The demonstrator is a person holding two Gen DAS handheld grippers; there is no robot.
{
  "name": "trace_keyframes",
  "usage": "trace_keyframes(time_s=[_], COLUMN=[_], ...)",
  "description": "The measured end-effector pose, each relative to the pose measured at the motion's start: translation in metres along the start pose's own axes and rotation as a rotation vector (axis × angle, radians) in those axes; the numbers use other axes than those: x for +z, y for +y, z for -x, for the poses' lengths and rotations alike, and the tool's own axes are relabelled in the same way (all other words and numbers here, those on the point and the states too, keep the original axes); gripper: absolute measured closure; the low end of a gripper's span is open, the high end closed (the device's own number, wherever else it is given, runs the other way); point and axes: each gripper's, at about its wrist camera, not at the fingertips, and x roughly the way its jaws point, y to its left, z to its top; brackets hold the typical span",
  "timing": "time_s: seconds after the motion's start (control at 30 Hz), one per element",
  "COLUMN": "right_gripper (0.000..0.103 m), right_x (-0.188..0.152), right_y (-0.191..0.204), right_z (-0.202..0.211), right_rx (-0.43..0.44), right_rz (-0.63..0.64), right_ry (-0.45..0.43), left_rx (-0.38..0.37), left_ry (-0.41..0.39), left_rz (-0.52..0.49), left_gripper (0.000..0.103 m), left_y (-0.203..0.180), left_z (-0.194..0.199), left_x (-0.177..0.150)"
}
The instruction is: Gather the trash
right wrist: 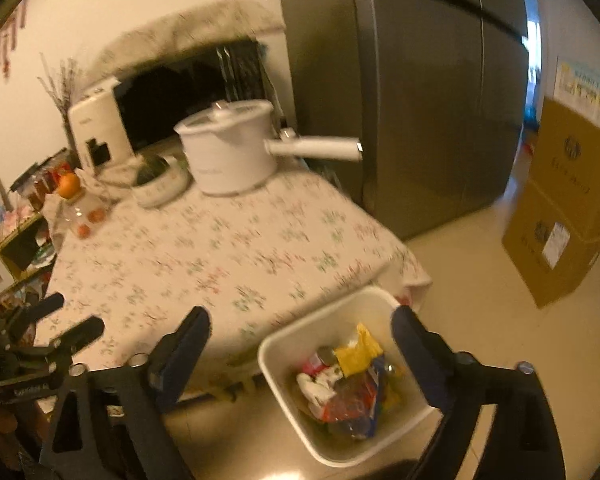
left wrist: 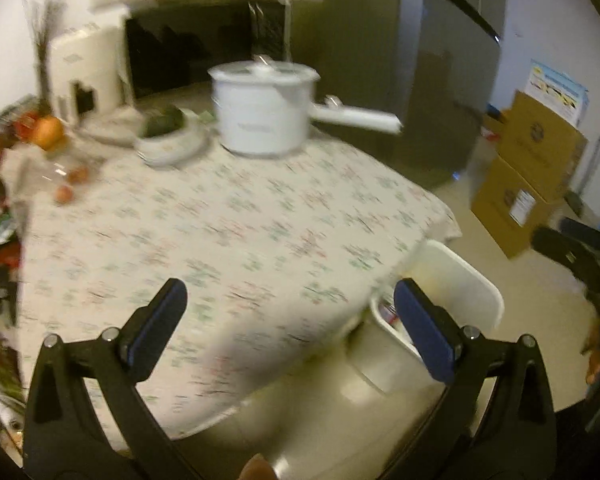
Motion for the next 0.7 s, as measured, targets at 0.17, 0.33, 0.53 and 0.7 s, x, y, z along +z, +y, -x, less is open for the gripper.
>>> trace_keyframes(time_s=[0.17, 0.33, 0.53, 0.7], right_gripper=[0.0, 0.0, 0.0, 0.0], right_x=[-0.011, -0.016, -0.017, -0.02], right_y=[0.025, 0.036, 0.036, 0.04], right_z=[0.025, 0.04, 0.04, 0.037], right_rx=[-0.037, -0.063, -0.06, -0.065], right_rz=[0.071, 0.101, 0.076, 0.084], right_ry=[-0.106, -0.195, -0.206, -0.197], left_rx=[0.068, 0.098, 0.112, 0.125], left_ry=[-0.071, -0.092, -0.109, -0.128], left_rz=[0.019, 0.038, 0.065, 0.076], left_gripper=[0.0, 0.0, 0.0, 0.0], left_y=[0.018, 0.027, 0.033, 0.034], left_z=[0.023, 0.032, 0.039, 0.043], left_x=[-0.005, -0.012, -0.018, -0.02])
